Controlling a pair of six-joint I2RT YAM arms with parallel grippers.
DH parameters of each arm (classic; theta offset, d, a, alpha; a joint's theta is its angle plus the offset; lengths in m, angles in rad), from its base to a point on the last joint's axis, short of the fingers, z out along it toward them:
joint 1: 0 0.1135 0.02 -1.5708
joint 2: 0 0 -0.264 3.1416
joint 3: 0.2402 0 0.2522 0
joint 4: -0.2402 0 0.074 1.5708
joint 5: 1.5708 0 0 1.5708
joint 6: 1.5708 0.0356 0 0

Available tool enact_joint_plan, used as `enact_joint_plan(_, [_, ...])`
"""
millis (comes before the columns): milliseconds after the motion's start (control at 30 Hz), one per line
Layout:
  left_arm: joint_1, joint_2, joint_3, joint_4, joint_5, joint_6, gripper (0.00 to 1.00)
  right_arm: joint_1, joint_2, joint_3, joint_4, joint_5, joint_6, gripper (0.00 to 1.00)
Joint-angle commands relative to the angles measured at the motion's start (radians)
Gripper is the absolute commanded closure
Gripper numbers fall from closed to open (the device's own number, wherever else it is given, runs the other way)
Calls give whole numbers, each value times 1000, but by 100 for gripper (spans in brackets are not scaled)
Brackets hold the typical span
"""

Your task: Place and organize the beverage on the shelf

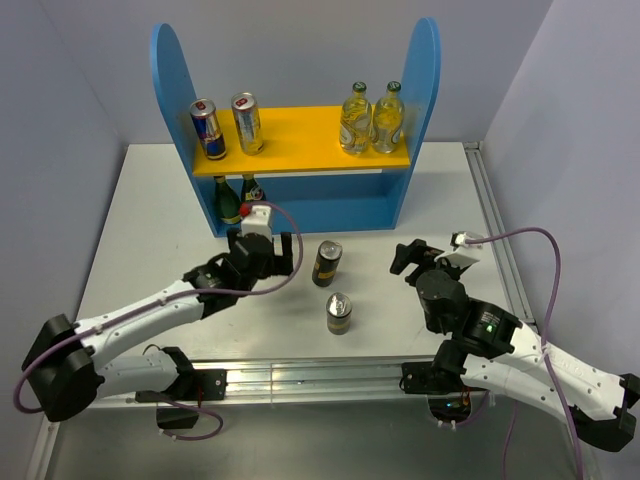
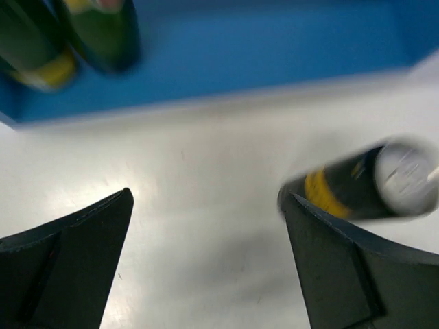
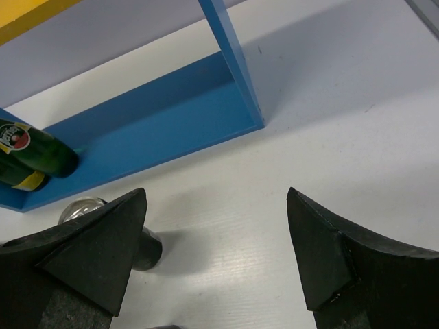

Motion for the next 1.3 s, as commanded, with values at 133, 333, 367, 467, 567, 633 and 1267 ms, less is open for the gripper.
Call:
enact_joint_plan(133, [-9,48,-247,458,286,-39,1,5,12,2,9,25,18,11])
enact_joint_plan(333, [-9,152,-284,625,427,-12,1,5,26,7,6,29,23,11])
enact_joint_plan(367, [-10,175,-284,639,444,-9,1,5,26,5,6,30,23,11])
enact_joint_plan(467, [-13,204,-292,688,482,-4,1,5,26,5,8,30,21,10])
enact_joint_plan(567, [-15,229,-292,711,496,4,1,5,26,5,14,30,17,10])
enact_joint_plan(633, [-15,243,-287,719,503,7,1,4,30,5,14,29,17,10])
enact_joint_plan(1267, [-16,559,-91,874,508,70,3,5,24,2,21,19,14,10])
